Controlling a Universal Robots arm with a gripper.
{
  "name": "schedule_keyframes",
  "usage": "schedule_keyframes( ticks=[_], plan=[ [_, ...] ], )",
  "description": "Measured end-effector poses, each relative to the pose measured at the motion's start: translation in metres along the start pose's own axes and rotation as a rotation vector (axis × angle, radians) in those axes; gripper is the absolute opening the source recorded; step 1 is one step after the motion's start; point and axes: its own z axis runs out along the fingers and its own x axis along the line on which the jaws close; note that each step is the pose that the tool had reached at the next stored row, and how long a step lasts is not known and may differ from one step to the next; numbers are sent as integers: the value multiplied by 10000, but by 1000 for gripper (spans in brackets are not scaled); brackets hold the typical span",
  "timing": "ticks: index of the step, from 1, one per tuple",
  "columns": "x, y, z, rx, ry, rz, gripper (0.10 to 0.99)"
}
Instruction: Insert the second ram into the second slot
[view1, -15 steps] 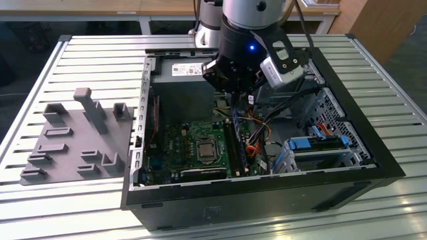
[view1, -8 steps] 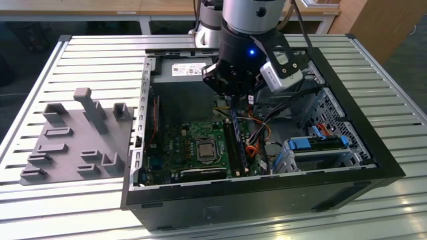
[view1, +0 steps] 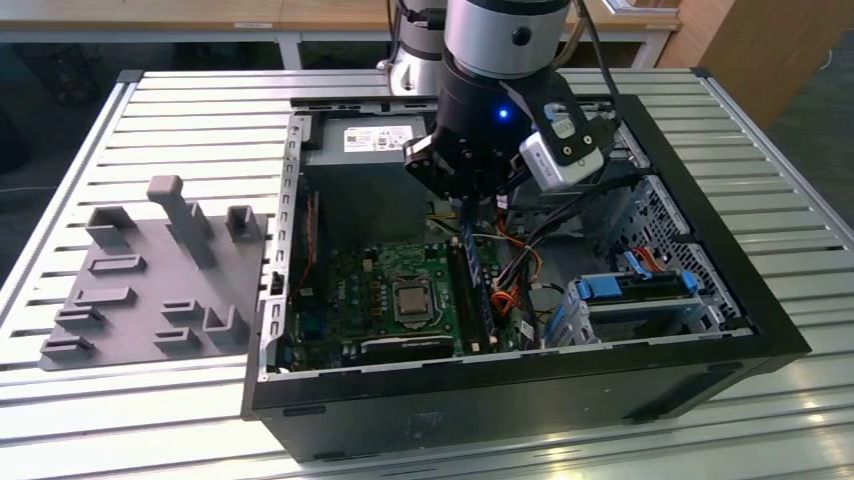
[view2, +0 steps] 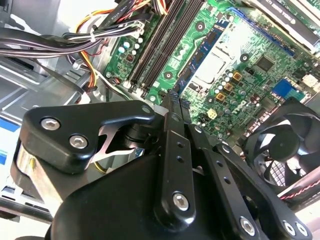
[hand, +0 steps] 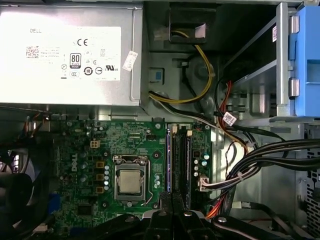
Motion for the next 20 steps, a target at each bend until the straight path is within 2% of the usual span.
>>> schedule_keyframes(
  ticks=[20],
  plan=[
    [0,-10,87,-6,53,2,118]
  ],
)
